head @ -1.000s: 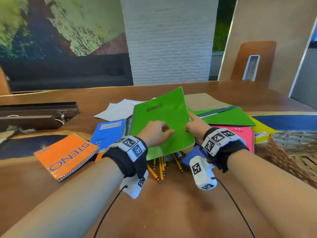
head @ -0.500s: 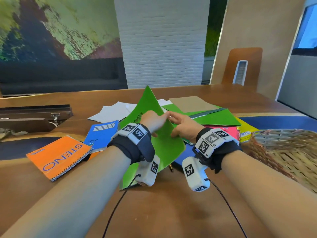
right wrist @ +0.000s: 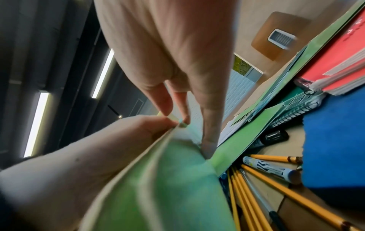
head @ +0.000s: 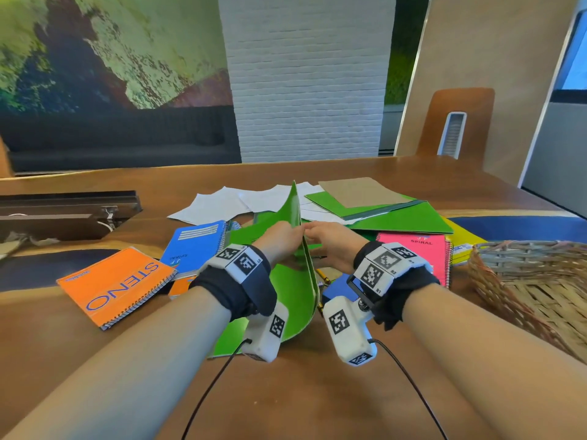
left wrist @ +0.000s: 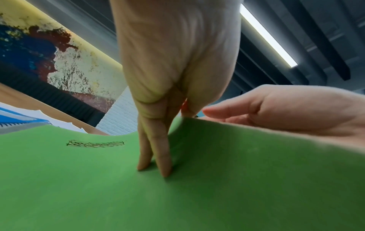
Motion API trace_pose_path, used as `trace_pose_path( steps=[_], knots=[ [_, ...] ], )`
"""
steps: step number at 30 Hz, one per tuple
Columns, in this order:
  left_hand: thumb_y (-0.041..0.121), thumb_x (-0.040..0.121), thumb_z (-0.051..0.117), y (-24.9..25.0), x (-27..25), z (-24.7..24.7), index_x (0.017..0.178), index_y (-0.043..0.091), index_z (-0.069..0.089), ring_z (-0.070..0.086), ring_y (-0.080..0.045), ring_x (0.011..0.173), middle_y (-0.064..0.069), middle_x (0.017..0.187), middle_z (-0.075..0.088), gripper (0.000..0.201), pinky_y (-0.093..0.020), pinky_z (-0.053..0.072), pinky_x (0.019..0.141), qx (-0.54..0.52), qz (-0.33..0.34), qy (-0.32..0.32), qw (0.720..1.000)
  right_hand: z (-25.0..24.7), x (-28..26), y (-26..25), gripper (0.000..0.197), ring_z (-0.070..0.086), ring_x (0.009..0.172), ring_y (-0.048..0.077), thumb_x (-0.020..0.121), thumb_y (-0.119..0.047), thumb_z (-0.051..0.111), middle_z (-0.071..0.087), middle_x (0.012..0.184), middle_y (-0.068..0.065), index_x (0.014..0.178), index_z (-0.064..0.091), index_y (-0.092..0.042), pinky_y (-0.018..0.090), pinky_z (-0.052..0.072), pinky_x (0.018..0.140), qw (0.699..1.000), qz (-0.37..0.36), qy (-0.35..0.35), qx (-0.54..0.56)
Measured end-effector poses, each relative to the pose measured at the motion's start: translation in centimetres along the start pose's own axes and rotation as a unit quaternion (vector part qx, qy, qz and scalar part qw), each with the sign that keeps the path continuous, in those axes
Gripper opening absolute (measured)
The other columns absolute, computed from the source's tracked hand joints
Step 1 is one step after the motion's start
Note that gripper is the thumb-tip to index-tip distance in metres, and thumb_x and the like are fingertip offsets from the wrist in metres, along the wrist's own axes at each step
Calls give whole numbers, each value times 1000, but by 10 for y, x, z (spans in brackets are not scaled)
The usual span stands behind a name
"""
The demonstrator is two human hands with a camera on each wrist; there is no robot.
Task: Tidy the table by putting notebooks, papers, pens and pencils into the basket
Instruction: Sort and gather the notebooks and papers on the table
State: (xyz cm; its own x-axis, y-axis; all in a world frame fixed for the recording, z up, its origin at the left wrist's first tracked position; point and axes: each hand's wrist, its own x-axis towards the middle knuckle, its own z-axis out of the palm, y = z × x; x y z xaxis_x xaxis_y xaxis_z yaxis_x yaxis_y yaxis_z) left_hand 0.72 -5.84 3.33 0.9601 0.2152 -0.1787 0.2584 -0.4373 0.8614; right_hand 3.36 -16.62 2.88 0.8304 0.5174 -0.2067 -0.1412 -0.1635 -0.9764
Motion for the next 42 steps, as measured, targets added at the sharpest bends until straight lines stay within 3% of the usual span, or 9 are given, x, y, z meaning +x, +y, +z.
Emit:
trace_pose_path(
  steps=[4, 7, 12, 16, 23, 25, 28, 35, 42],
  knots=[
    [10, 94, 39, -9, 3, -7, 70, -2, 56, 65, -32, 68, -24, 75, 64, 32, -34, 58, 66, 109, 39, 20, 993, -5, 6, 10, 23, 53, 73, 17, 96, -5, 40, 49, 81, -1, 78, 46, -19, 34, 50, 78, 994, 38, 42, -88],
    [5, 92, 39, -3, -6, -22, 55, 12, 33, 38, -21, 53, -5, 55, 35, 39, -23, 29, 42, 184, 88, 80, 976, -14, 6, 17, 23, 48, 73, 21, 90, 1, 44, 44, 72, 3, 71, 45, -11, 29, 45, 70, 974, 50, 109, -193],
    [6, 96, 36, 31, -16, -77, 86, 5, 58, 36, -16, 53, -3, 65, 45, 24, -25, 26, 46, 147, 164, 184, 958, -45, 0, -7, 43, 53, 95, 24, 89, 4, 43, 56, 115, 22, 132, 44, 7, 32, 41, 78, 950, -18, 245, -191],
    [8, 97, 33, 52, -26, -119, 118, -3, 55, 51, -21, 67, -18, 100, 57, 32, -30, 39, 54, 142, 187, 256, 938, -71, -14, -32, 38, 55, 104, 30, 91, -2, 45, 58, 123, 18, 128, 52, -4, 36, 43, 86, 917, -92, 363, -141],
    [26, 99, 44, 29, -26, -113, 72, 13, 40, 38, -20, 63, -3, 70, 41, 30, -32, 30, 54, 51, 188, 288, 937, -82, -28, -37, 45, 54, 96, 27, 89, 4, 35, 57, 125, 14, 131, 46, -9, 31, 41, 78, 891, -152, 423, -60],
    [32, 95, 52, 28, -23, -99, 93, 11, 59, 58, -25, 81, -8, 92, 63, 22, -40, 50, 73, 17, 207, 257, 944, -78, -29, -36, 45, 54, 97, 26, 86, 6, 35, 58, 123, 14, 127, 49, -7, 30, 40, 78, 890, -172, 418, -59],
    [39, 88, 59, 37, -25, -79, 130, 12, 54, 57, -25, 115, -4, 127, 60, 51, -47, 46, 100, -24, 212, 222, 951, -71, -29, -39, 45, 50, 90, 20, 84, 8, 35, 59, 119, 13, 123, 52, -7, 29, 39, 75, 888, -213, 402, -59],
    [24, 97, 50, 94, -36, -28, 118, -1, 56, 50, -44, 112, -28, 121, 56, 33, -46, 44, 92, -44, 298, 213, 930, -72, -40, -54, 36, 50, 87, 18, 91, 3, 36, 55, 104, 2, 121, 50, -12, 28, 39, 75, 873, -281, 388, -88],
    [73, 63, 52, 107, -13, -56, 134, 11, 50, 51, -23, 126, -6, 135, 56, 94, -47, 40, 106, -147, 349, 246, 892, -140, -85, -62, 50, 51, 115, 30, 88, 6, 35, 52, 127, 17, 136, 36, -8, 31, 38, 92, 809, -216, 541, -78]
  ],
)
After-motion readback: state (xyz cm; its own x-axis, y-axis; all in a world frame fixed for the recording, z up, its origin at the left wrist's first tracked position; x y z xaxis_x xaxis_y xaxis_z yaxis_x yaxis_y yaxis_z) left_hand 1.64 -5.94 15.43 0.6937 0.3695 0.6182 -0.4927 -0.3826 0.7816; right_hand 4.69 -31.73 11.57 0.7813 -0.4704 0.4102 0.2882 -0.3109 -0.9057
